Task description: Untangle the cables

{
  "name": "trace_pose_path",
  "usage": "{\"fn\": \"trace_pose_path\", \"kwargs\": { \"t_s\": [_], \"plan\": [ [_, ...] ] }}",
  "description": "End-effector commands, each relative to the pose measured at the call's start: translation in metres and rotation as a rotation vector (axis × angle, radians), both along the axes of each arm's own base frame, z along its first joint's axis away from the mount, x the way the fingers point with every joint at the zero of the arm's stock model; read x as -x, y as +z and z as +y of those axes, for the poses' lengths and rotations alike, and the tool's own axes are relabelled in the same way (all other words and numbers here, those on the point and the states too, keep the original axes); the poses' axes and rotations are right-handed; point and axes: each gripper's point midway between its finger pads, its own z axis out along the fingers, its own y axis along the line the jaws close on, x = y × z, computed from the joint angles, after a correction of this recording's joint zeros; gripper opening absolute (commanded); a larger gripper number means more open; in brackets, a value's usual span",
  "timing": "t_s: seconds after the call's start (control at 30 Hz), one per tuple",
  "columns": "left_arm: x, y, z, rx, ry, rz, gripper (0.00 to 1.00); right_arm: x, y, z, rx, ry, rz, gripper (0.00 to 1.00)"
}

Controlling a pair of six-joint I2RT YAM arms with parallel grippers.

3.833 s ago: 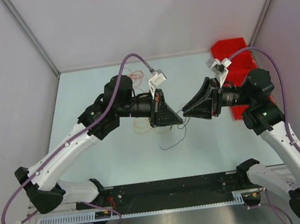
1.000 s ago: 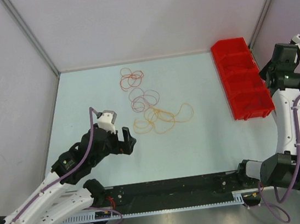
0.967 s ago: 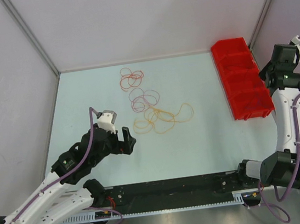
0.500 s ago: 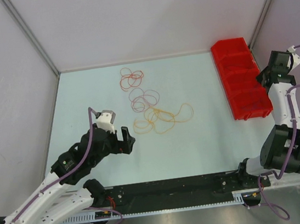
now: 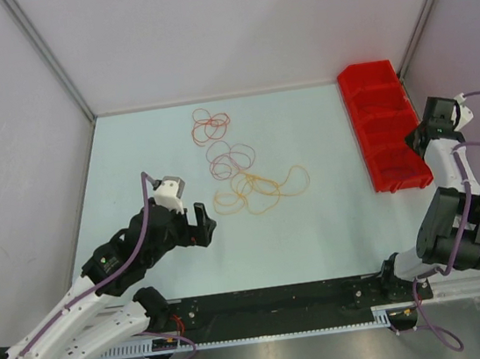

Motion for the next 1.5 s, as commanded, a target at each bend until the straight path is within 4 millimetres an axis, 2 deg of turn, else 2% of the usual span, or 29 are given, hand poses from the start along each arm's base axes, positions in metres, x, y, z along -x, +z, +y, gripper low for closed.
{"fn": "trace_pose_path", "kwargs": {
  "t_s": [0.0, 0.13, 0.23, 0.27, 0.33, 0.37, 0.5, 0.57, 0.7, 0.77, 0.9, 0.93, 1.0, 1.03, 1.07, 1.1, 1.13, 1.2, 1.27, 1.37, 1.47],
  "plan": [
    [-0.003, 0.003, 0.003, 0.005, 0.022, -0.017, 1.00, 0.005, -0.011, -0.010, -0.002, -0.052, 0.002, 0.00],
    [-0.003, 0.004, 0.004, 0.006, 0.025, -0.020, 1.00, 0.003, -0.016, -0.008, -0.012, -0.030, 0.005, 0.00],
    [-0.003, 0.004, 0.005, 0.006, 0.029, -0.019, 1.00, -0.002, -0.009, -0.008, -0.020, -0.005, -0.033, 0.00],
    [-0.003, 0.004, 0.005, 0.006, 0.029, -0.019, 1.00, -0.004, -0.004, -0.008, -0.022, 0.002, -0.048, 0.18],
    [-0.003, 0.004, 0.005, 0.005, 0.031, -0.020, 1.00, -0.006, 0.009, -0.008, -0.019, 0.017, -0.086, 0.39],
    [-0.003, 0.004, 0.005, 0.007, 0.032, -0.020, 1.00, -0.006, 0.016, -0.010, -0.008, 0.017, -0.097, 0.54],
    [-0.003, 0.001, 0.004, -0.004, 0.031, -0.011, 1.00, -0.008, 0.060, -0.015, 0.051, 0.017, -0.156, 0.69],
    [-0.003, 0.001, 0.004, -0.005, 0.029, -0.009, 1.00, -0.003, 0.073, -0.015, 0.067, 0.012, -0.162, 0.76],
    [-0.005, -0.004, 0.002, -0.019, 0.030, 0.006, 1.00, 0.004, 0.102, -0.007, 0.076, 0.035, -0.213, 0.80],
    [-0.007, -0.008, -0.002, -0.032, 0.026, 0.019, 1.00, 0.008, 0.115, 0.006, 0.066, 0.075, -0.249, 0.80],
    [-0.016, -0.017, -0.012, -0.043, 0.043, 0.047, 1.00, 0.009, 0.128, 0.043, 0.066, 0.163, -0.270, 0.81],
    [-0.021, -0.015, -0.018, -0.023, 0.048, 0.044, 1.00, 0.007, 0.128, 0.063, 0.063, 0.212, -0.264, 0.81],
    [-0.028, -0.024, -0.029, -0.032, 0.051, 0.073, 0.98, 0.009, 0.129, 0.084, 0.070, 0.258, -0.257, 0.81],
    [-0.033, -0.020, -0.036, -0.009, 0.058, 0.071, 0.98, 0.008, 0.127, 0.106, 0.062, 0.313, -0.248, 0.80],
    [-0.039, -0.028, -0.042, -0.031, 0.064, 0.096, 0.98, 0.009, 0.126, 0.115, 0.060, 0.331, -0.245, 0.81],
    [-0.042, -0.030, -0.048, -0.031, 0.060, 0.102, 0.97, 0.012, 0.123, 0.122, 0.057, 0.343, -0.227, 0.81],
    [-0.049, -0.024, -0.058, 0.000, 0.059, 0.093, 0.97, 0.012, 0.120, 0.141, 0.047, 0.391, -0.218, 0.81],
    [-0.059, -0.037, -0.070, -0.021, 0.063, 0.122, 0.96, 0.016, 0.114, 0.162, 0.033, 0.447, -0.201, 0.80],
    [-0.071, -0.037, -0.083, -0.004, 0.087, 0.127, 0.95, 0.021, 0.109, 0.182, 0.021, 0.502, -0.185, 0.81],
    [-0.092, -0.046, -0.105, -0.015, 0.106, 0.156, 0.92, 0.031, 0.101, 0.200, 0.003, 0.553, -0.173, 0.81],
    [-0.112, -0.062, -0.128, -0.041, 0.113, 0.181, 0.88, 0.040, 0.098, 0.208, -0.008, 0.588, -0.169, 0.81]
  ]
}}
